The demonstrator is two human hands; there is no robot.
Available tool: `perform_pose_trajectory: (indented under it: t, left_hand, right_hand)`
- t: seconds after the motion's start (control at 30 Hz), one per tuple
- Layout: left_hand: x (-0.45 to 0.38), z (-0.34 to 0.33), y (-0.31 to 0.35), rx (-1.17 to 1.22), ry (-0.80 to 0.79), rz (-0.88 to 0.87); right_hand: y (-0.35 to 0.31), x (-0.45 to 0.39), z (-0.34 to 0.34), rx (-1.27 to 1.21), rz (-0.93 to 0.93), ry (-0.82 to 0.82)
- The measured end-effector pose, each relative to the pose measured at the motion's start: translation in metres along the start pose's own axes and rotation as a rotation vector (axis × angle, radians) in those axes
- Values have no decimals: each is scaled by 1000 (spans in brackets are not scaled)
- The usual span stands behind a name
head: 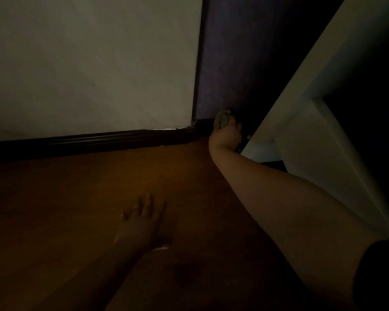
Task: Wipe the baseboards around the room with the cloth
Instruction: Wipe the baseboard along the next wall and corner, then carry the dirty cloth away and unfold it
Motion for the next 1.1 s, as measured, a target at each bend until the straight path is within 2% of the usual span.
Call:
perform_pose_trajectory:
  t: [0.23, 0.4, 0.5, 0.6, 0.67, 0.77, 0.9, 1.0, 1.1]
  left_hand:
    - [-1, 2, 2, 11, -2, -5]
    - [5, 8, 2, 18, 18, -11]
    - [7, 7, -3, 24, 17, -48]
    - [9, 5, -12, -13, 31, -100]
    - [11, 3, -18, -2, 66, -113]
    - [11, 4, -41, 184, 140, -33]
    - [14, 8, -72, 631, 274, 170]
    - [35, 7, -67, 970, 329, 362]
    - [58, 13, -52, 1261, 317, 394]
  right_hand:
    - [-26, 36, -23, 45, 274, -189]
    - [-15, 32, 0, -69, 340, -386]
    - [-7, 54, 14, -130, 369, -426]
    - [1, 84, 18, -165, 320, -434]
    - [2, 104, 19, -182, 281, -548]
    - [-7, 137, 19, -272, 204, -737]
    - [-20, 178, 26, -453, 10, -907]
    - [-20, 198, 40, -446, -43, -991]
    - [-18, 219, 55, -497, -135, -1009]
Point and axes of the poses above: each hand's wrist, its own x-axis away from the middle knuckle, its own z-axis out of the back of the hand, y = z × x, the point moved 4 cm from there along -x, towards the middle knuckle, and after that the axes turned 2 degrees about y, right-handed, at the moved point
